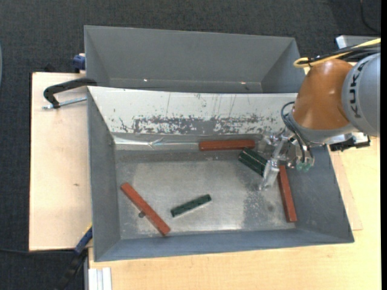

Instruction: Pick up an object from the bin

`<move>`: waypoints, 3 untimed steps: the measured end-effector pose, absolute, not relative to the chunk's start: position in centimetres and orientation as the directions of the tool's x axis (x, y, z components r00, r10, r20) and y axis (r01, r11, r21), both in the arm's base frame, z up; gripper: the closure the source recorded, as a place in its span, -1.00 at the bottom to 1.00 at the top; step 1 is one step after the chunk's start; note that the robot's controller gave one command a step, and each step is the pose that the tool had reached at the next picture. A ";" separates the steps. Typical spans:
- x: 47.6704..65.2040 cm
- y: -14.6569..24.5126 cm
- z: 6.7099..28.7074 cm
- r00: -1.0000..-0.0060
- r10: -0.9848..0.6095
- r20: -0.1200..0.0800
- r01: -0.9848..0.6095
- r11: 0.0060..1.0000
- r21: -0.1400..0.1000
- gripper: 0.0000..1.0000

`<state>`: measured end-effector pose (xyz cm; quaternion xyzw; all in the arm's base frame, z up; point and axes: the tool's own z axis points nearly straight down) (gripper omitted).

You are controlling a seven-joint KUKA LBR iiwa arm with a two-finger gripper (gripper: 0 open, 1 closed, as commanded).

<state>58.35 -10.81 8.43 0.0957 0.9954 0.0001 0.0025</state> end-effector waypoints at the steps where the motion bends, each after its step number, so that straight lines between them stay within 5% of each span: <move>1: 60.0 -8.9 7.5 -0.918 0.397 -0.006 0.397 0.918 0.003 1.00; 2: 60.0 -9.0 7.5 -0.918 0.397 -0.006 0.397 0.918 0.003 1.00; 3: 58.8 -4.4 22.2 -0.928 0.373 -0.007 0.373 0.928 0.003 1.00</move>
Offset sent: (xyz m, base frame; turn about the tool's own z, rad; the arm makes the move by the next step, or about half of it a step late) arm 0.0000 0.0000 0.0000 0.0000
